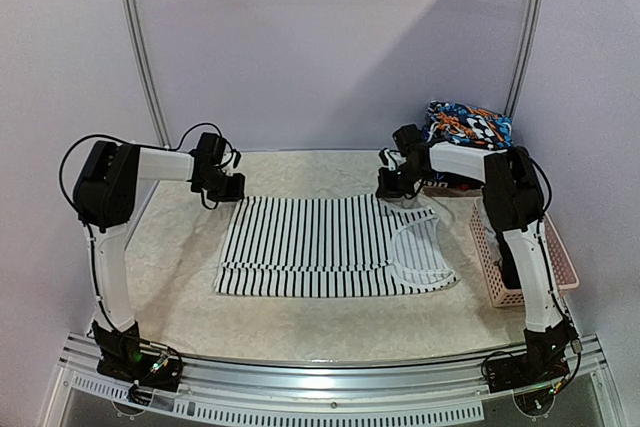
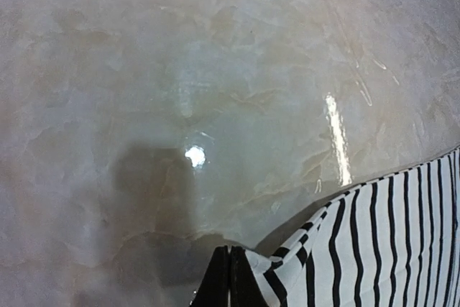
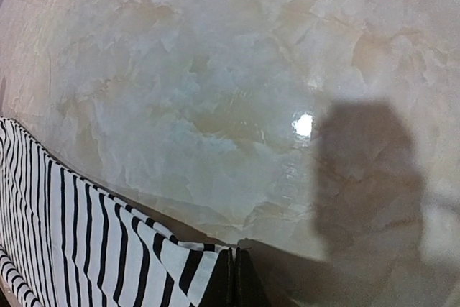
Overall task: Fold and stack the mixed laundry pile
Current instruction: Fold the 1/3-folded tank top at the center of the board.
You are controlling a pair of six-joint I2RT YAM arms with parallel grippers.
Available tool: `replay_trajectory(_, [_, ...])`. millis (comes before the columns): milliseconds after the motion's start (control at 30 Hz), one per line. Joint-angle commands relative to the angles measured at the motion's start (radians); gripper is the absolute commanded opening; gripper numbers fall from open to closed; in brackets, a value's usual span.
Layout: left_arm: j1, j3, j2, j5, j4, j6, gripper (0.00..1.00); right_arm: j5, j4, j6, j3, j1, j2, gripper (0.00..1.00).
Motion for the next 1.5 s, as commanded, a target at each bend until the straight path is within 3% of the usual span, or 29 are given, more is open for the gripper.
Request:
replay_trajectory(0, [-0.014, -0.026, -0.054, 0.009, -0.001, -0.005, 0.0, 0.005, 0.009, -0.021, -0.042, -0.003, -0.079, 0.0])
replay_trajectory(1467, [-0.032, -0.254, -0.232, -0.028, 0.069, -0.018, 0.0, 0.057, 0.091, -0.031, -0.324, 0.039, -0.304, 0.0])
